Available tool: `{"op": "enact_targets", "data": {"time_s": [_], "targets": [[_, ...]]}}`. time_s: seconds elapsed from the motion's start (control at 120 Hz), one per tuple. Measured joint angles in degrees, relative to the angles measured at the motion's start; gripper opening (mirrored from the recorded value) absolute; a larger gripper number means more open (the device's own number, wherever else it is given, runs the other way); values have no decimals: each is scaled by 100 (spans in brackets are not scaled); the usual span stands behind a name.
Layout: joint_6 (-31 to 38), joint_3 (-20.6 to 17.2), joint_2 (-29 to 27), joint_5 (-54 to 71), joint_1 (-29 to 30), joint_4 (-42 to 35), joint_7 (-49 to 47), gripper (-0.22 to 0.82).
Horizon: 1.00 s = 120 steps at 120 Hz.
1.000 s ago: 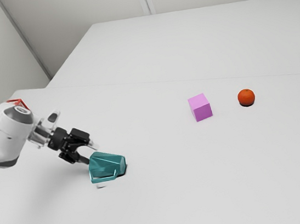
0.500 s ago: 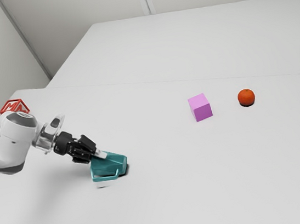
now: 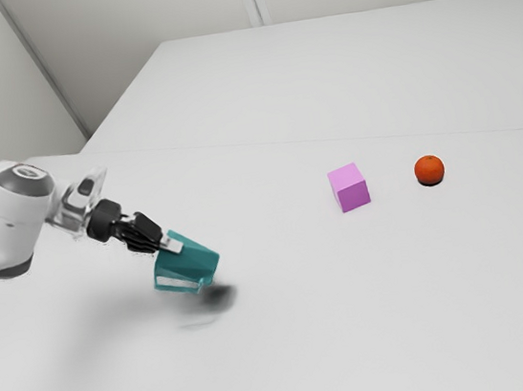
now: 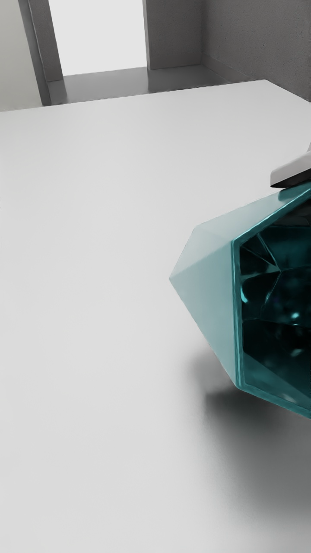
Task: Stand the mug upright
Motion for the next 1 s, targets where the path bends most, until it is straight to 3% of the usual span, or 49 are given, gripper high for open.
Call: {"op": "enact_targets", "data": {"time_s": [0.233, 0.542, 1.0], "targets": [[-14, -659, -3, 2237, 356, 1370, -498, -17], [602, -1532, -3, 4329, 522, 1614, -1684, -18], [1716, -1746, 274, 5297, -254, 1184, -3335, -17]]}}
